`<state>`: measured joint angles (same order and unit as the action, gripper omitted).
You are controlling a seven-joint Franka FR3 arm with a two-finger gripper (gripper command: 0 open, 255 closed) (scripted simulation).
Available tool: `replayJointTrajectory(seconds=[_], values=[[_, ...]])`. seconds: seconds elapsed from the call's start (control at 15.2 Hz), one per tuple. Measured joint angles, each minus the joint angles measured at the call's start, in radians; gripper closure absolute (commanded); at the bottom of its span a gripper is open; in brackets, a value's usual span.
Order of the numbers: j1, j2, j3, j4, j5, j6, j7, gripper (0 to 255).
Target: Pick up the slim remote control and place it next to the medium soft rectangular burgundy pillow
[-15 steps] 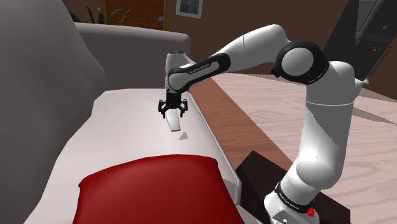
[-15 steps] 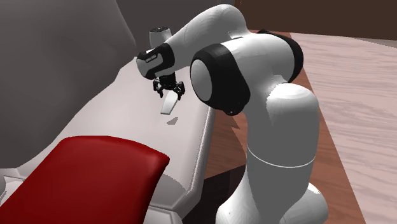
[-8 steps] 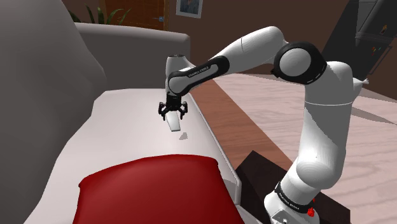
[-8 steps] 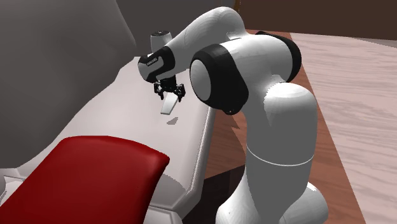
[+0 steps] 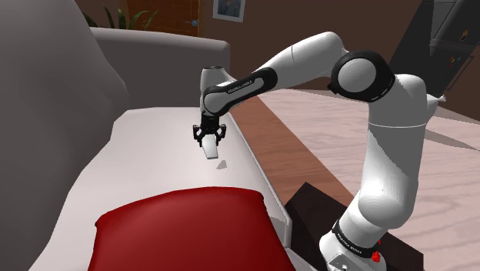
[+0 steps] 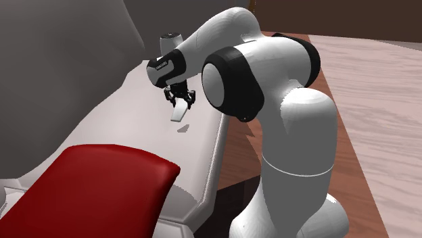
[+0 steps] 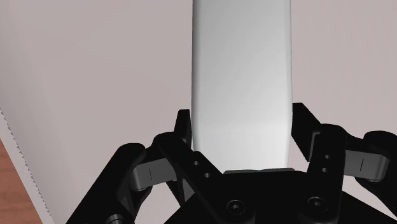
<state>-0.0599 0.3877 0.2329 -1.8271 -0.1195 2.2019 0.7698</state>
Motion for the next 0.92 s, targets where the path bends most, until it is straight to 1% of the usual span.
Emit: replayJointTrajectory(seconds=[0.4,0.92], values=[[-0.001,-0.009,0.001,0.003,0.003,-0.012,-0.002,255],[-0.005,-0.052,0.007,0.051,0.018,-0.101,-0.013,255]])
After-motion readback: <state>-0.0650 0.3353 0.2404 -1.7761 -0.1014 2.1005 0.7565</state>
